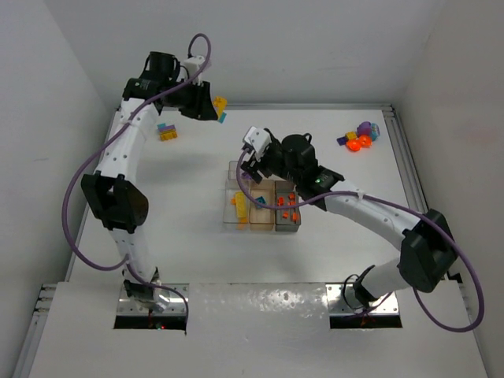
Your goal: Sort the legos into containers by color
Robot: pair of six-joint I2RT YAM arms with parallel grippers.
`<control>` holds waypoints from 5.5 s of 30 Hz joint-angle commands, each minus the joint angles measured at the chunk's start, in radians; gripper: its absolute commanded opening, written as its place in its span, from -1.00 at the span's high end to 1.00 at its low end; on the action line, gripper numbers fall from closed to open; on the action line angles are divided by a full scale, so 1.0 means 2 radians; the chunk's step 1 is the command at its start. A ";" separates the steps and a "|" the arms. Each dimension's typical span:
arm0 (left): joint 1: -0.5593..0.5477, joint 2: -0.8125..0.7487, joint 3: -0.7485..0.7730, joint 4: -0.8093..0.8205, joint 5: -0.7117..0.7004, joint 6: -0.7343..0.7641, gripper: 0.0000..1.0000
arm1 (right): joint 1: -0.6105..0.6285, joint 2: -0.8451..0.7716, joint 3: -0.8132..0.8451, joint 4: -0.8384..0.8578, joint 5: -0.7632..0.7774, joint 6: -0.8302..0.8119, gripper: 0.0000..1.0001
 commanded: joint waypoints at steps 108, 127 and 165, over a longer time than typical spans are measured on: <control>-0.053 -0.082 -0.046 0.027 -0.070 -0.020 1.00 | -0.031 0.137 0.101 -0.309 -0.018 0.282 0.94; -0.052 -0.082 -0.045 0.026 -0.071 -0.015 1.00 | -0.030 0.133 0.128 -0.342 -0.015 0.261 -0.11; -0.090 -0.098 -0.114 -0.177 0.107 0.496 1.00 | -0.095 0.006 0.066 -0.079 -0.293 -0.064 -0.59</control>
